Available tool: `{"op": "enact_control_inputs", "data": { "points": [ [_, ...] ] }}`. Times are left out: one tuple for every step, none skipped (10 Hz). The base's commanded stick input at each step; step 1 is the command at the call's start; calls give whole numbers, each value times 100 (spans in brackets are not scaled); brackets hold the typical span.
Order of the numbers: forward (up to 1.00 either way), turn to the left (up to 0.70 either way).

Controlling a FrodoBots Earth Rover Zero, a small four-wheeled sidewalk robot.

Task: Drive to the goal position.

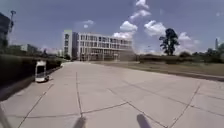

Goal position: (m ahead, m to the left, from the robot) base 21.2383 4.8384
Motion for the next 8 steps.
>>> {"op": "enact_control_inputs", "data": {
  "points": [
    [70, 0],
    [70, 0],
    [70, 0],
    [70, 0],
    [70, 0],
    [70, 0],
    [70, 0],
    [70, 0]
  ]
}}
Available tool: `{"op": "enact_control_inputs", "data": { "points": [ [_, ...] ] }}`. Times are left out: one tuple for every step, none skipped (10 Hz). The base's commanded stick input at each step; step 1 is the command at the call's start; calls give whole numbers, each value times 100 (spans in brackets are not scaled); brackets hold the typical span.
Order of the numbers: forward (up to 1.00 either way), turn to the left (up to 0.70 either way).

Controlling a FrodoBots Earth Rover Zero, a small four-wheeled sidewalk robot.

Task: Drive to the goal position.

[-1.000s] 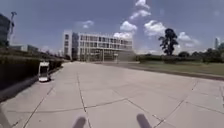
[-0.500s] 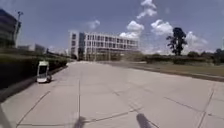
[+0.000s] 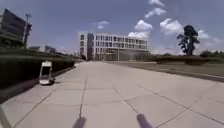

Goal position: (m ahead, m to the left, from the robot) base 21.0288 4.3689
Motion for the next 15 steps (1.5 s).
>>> {"op": "enact_control_inputs", "data": {
  "points": [
    [70, 7],
    [70, 23],
    [70, 0],
    [70, 0],
    [70, 0],
    [70, 0],
    [70, 0],
    [70, 0],
    [70, 0],
    [70, 0],
    [70, 0],
    [70, 0],
    [70, 0],
    [70, 0],
    [70, 0]
  ]
}}
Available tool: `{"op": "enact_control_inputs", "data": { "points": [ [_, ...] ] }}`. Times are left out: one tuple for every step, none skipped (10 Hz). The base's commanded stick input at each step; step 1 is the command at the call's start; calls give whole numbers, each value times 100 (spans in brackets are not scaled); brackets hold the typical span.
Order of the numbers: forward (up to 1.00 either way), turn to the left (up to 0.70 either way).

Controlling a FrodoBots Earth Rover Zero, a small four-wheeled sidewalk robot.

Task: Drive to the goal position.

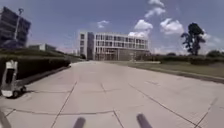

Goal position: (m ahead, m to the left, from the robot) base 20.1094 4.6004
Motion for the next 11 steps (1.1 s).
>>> {"op": "enact_control_inputs", "data": {
  "points": [
    [70, 27],
    [70, 27],
    [70, 27],
    [70, 27],
    [70, 27],
    [70, 0],
    [70, 0],
    [70, 0],
    [70, 0],
    [70, 0],
    [70, 16]
  ]
}}
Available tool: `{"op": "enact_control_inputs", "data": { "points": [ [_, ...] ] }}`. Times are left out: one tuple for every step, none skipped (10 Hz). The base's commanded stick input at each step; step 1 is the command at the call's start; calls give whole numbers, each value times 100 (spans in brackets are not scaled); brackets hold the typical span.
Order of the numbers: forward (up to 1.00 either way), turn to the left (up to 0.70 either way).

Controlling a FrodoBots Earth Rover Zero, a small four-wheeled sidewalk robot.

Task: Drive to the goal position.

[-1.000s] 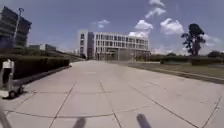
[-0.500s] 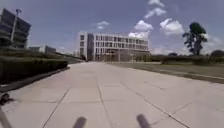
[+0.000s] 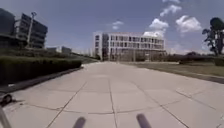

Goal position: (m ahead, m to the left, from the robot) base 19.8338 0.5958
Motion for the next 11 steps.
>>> {"op": "enact_control_inputs", "data": {
  "points": [
    [70, 27],
    [70, 27],
    [70, 27],
    [70, 15],
    [70, 0],
    [70, 0],
    [70, 0],
    [70, 0],
    [70, 0],
    [70, 0],
    [70, 0]
  ]
}}
